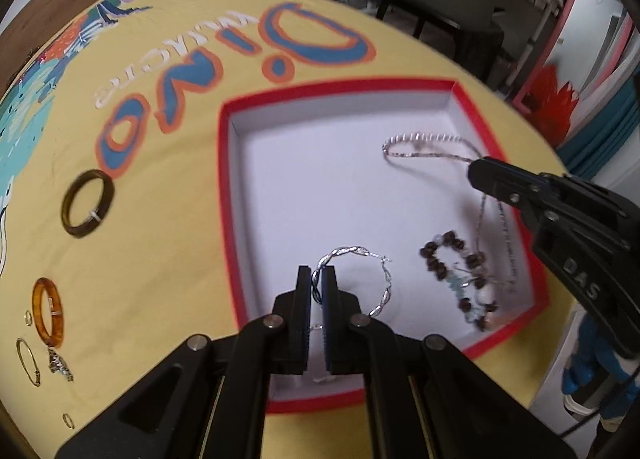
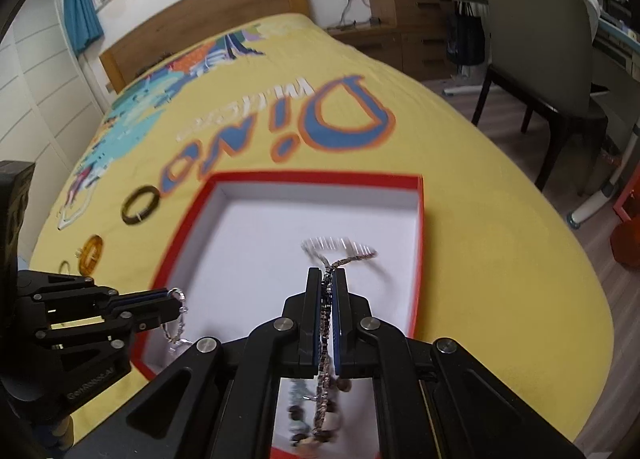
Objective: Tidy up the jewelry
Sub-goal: 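Carry the hoop and chain into the red box and release both, then withdraw both open tools from the box toward the remaining jewelry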
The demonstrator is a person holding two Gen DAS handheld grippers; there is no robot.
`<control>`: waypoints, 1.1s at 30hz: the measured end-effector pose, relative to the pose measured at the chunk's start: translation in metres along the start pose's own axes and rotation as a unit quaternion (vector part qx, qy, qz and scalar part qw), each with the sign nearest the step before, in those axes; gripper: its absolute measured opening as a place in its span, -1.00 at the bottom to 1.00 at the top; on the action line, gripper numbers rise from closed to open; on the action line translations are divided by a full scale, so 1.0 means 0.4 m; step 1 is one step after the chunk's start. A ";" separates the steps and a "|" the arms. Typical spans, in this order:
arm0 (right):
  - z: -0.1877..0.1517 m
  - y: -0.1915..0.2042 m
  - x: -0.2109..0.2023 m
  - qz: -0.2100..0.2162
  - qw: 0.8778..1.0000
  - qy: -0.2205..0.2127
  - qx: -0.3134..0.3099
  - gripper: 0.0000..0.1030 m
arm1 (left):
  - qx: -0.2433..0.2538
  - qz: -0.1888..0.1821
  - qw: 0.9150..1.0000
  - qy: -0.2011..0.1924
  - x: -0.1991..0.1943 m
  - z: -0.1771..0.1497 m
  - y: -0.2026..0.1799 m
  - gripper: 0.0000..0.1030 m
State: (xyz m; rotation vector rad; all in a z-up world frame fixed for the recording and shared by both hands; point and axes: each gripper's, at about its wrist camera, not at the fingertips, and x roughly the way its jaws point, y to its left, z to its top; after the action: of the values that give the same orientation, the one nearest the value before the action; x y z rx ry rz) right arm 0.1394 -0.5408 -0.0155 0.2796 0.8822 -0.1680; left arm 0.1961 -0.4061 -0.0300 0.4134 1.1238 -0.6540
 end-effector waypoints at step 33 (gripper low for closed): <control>-0.101 0.083 -0.162 0.014 1.000 -0.021 -0.019 -0.43 | -0.019 0.071 0.996 -0.054 -0.207 -0.176 0.043 -0.69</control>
State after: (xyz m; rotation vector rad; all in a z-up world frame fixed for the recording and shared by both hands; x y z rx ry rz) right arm 0.0776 -0.4948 0.0166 0.2519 0.8384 -0.1308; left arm 0.1361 -0.3279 0.0187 0.4158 0.9936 -0.5239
